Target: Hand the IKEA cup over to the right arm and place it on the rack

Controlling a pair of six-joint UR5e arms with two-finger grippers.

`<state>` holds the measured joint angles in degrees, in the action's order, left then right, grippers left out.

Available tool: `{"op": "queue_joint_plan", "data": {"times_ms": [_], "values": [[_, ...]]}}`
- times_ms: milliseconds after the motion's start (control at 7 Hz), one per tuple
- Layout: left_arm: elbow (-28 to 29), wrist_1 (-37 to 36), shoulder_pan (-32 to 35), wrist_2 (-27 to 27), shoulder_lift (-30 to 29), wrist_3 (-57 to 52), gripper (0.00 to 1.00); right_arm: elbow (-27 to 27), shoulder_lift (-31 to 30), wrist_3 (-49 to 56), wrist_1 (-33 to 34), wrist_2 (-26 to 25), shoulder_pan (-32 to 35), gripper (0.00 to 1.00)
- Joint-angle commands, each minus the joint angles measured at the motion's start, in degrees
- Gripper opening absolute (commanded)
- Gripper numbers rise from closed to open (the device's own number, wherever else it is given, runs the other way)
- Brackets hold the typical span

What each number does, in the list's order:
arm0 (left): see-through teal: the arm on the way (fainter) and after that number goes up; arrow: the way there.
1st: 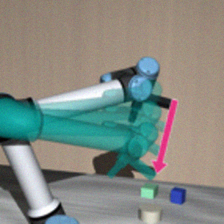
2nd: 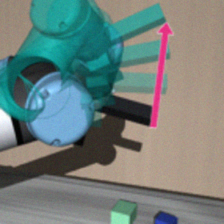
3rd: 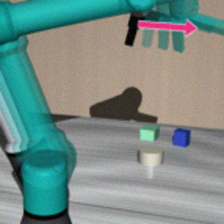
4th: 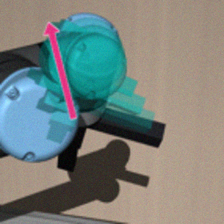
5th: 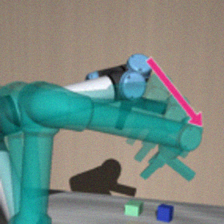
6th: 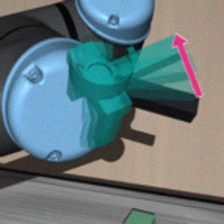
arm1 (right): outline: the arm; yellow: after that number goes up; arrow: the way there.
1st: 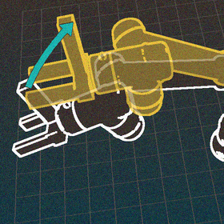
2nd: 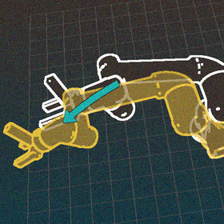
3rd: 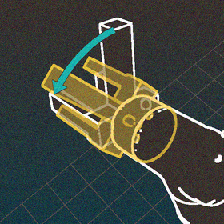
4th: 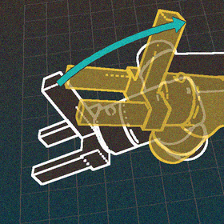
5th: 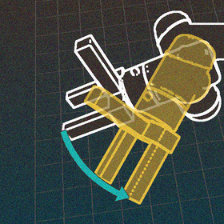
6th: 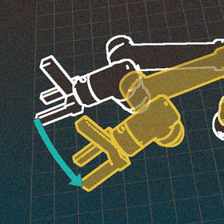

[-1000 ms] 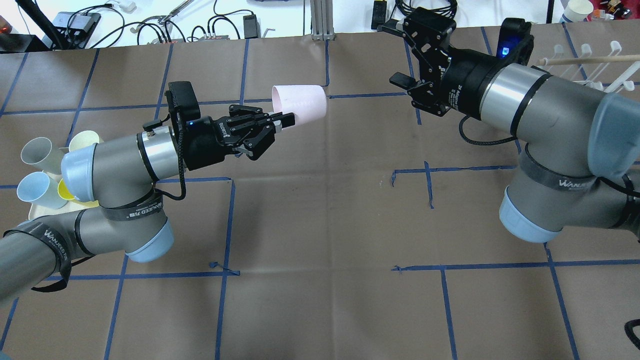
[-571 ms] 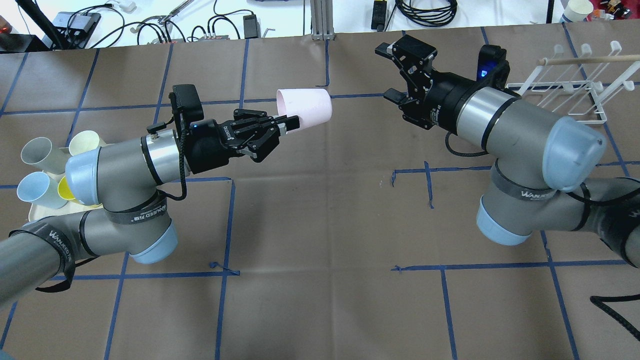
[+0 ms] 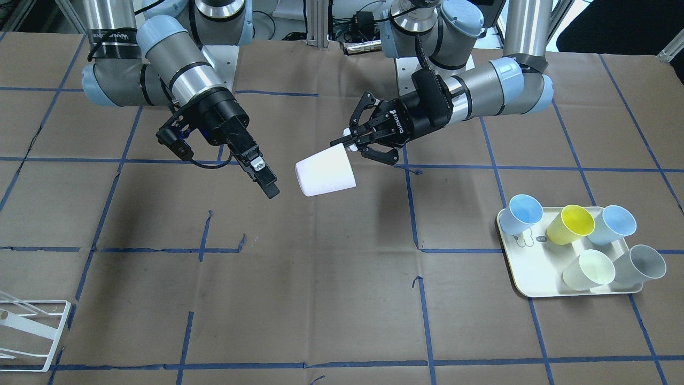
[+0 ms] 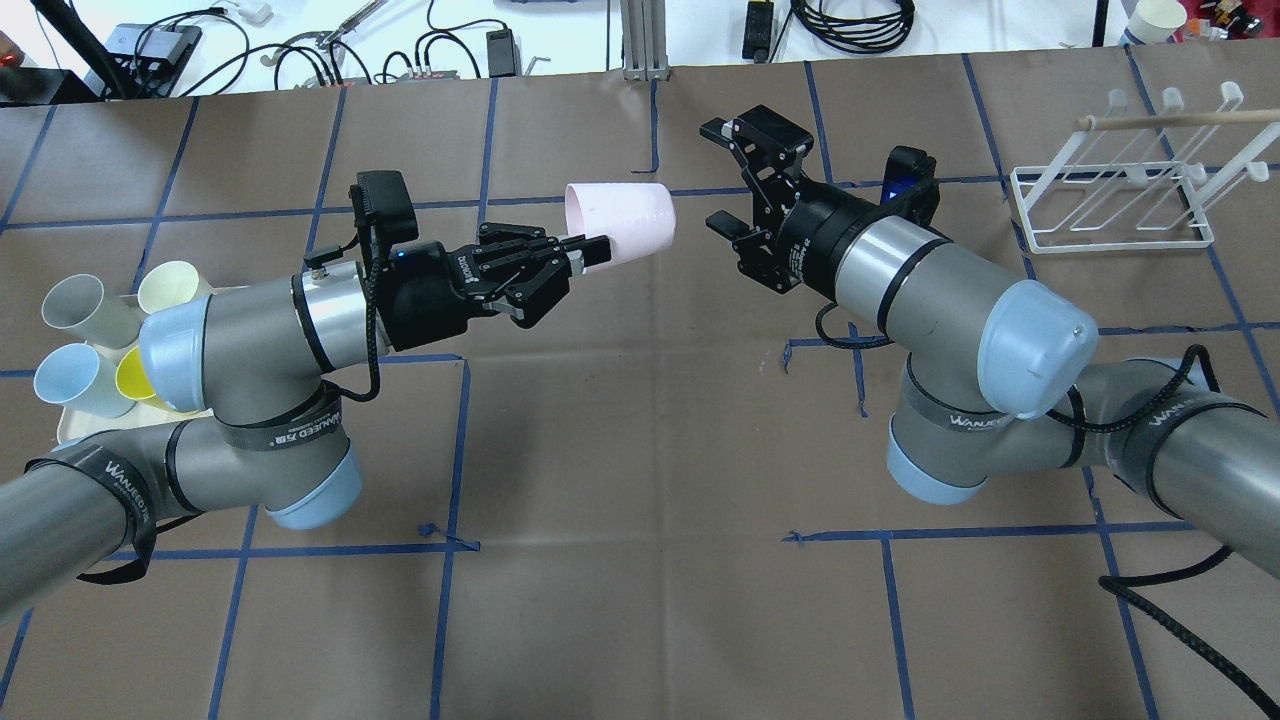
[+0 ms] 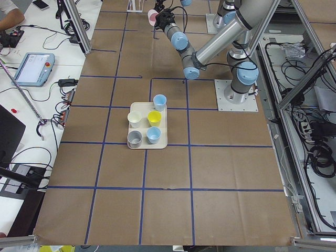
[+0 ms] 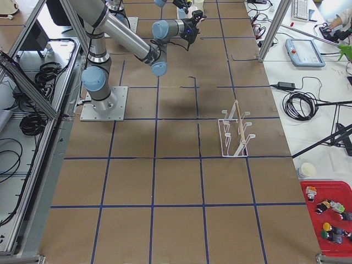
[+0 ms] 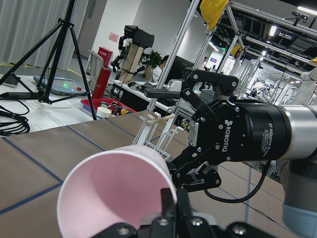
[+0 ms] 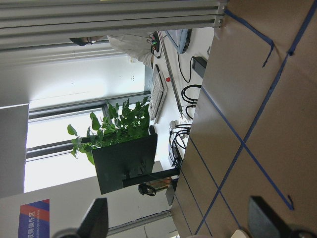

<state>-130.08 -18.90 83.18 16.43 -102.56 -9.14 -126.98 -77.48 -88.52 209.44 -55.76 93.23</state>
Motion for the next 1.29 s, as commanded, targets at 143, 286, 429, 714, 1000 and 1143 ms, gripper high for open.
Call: {"op": "queue_joint_plan", "data": {"times_ms": [143,286,429,714,1000,1143], "values": [[0.00,-0.09,0.05,0.00,0.08,0.79,0.00,-0.90,2.85,-1.57,0.53,0.38,0.54,1.00],[0.00,-0.09,0.05,0.00,0.08,0.79,0.00,-0.82,3.82,-2.09,0.53,0.65,2.11,1.00],[0.00,-0.09,0.05,0.00,0.17,0.88,0.00,-0.82,3.39,-2.53,0.44,0.05,2.39,1.00],[0.00,-0.09,0.05,0.00,0.26,1.40,0.00,-0.38,1.65,-9.64,0.70,-0.31,2.39,0.99],[0.00,-0.09,0.05,0.00,0.26,1.41,0.00,-0.73,-0.91,-9.66,0.70,-1.71,2.57,0.98],[0.00,-0.09,0.05,-0.08,0.35,1.41,0.00,-0.90,-0.57,-9.66,1.31,-1.81,2.57,0.98]]}}
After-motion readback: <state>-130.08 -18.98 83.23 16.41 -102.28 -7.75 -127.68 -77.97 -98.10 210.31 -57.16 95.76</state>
